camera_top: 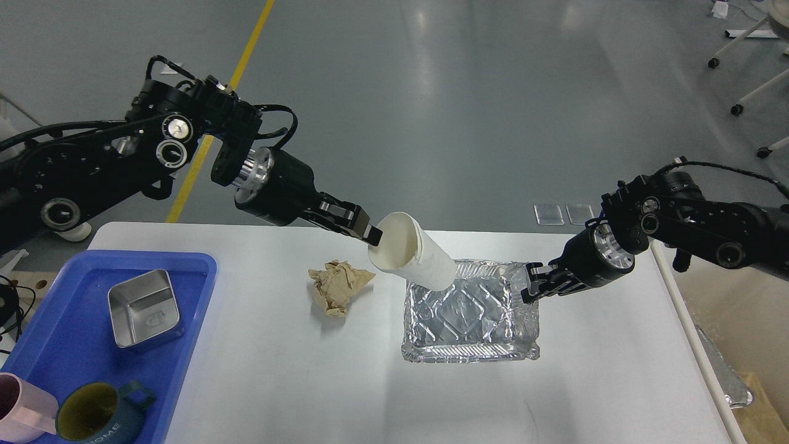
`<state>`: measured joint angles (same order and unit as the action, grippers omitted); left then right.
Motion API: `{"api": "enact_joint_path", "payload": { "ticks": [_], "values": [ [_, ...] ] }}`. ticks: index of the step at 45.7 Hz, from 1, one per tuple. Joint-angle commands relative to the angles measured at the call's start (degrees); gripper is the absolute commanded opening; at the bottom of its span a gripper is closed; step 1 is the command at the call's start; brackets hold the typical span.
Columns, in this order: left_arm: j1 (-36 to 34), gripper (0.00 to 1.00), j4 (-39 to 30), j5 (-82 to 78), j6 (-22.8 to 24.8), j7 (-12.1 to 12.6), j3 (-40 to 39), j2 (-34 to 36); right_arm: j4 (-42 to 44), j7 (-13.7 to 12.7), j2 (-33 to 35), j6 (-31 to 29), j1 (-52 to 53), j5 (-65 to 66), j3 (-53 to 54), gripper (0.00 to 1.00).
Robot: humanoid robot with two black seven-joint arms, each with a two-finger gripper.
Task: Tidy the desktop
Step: 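Carry the paper cup over the foil tray and set it inside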
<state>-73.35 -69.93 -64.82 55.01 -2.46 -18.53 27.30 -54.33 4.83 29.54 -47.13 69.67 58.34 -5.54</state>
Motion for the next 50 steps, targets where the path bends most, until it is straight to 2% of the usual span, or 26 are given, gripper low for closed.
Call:
{"api": "enact_joint_path", "payload": {
  "ticks": [1,9,14,34,43,50],
  "values": [
    [1.2,0.03,3.7,-0.3,0.0,0.5,0.1,-6.5,-0.3,0.1,0.0,-0.6,0.6,-0.3,0.0,0.00],
    [2.3,0.03,11.4,-0.8,0.0,0.7,0.1,-13.3,-0.6,0.1,-0.5,-0.6,1.1,-0.3,0.0,0.00],
    [2.9,0.03,13.7,-0.9,0.0,0.8,0.1,-16.7,-0.9,0.1,-0.9,-0.7,1.3,-0.3,0.0,0.00],
    [3.8,0.09,17.2,-1.2,0.0,1.8,1.0,-20.3,-1.0,0.1,-1.6,-0.9,2.5,-0.4,0.0,0.00],
    [3.8,0.21,18.1,-1.1,0.0,3.2,1.3,-21.8,-1.0,0.1,-1.5,-1.0,2.5,-0.5,0.0,0.00],
    [3.9,0.36,18.8,-1.0,0.0,5.3,1.3,-22.9,-0.9,0.1,-1.6,-1.0,2.5,-0.9,0.0,0.00]
  ]
}}
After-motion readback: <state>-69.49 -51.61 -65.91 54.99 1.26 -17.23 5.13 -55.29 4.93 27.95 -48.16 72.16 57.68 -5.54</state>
